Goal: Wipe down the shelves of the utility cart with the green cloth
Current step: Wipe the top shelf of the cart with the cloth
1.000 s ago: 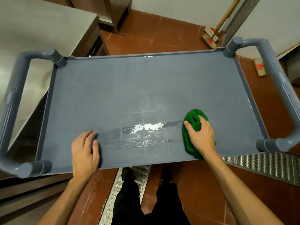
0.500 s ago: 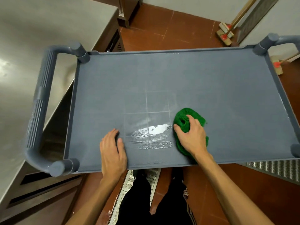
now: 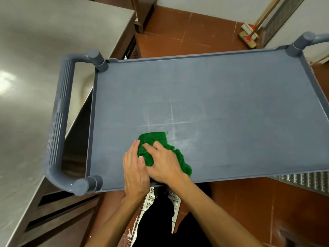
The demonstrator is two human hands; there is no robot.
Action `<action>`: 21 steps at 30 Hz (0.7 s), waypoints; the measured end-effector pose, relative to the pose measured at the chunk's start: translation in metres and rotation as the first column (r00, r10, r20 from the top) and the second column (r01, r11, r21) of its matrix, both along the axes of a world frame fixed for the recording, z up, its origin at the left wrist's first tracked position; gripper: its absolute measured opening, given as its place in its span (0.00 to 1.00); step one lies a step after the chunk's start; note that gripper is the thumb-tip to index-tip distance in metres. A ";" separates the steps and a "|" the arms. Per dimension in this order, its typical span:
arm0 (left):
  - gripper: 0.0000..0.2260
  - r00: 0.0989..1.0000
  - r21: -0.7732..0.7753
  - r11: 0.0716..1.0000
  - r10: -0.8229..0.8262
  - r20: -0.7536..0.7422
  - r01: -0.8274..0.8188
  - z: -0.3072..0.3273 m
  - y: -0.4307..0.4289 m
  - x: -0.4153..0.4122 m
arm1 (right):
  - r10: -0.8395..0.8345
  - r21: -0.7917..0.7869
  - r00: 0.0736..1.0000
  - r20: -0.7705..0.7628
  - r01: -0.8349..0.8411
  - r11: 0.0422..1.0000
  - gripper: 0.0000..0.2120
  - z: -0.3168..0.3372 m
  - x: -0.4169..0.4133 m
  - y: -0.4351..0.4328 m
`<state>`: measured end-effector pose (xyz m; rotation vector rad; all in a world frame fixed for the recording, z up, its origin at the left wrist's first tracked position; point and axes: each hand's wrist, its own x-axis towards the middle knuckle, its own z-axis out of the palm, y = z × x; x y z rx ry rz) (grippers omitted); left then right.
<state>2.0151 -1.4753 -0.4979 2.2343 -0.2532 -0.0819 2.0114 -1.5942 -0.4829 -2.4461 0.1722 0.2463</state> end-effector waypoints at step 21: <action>0.25 0.953 -0.225 0.948 -0.262 -0.155 0.224 0.034 -0.134 -0.024 | -0.366 0.325 0.911 0.191 0.293 0.899 0.24 0.052 -0.081 -0.190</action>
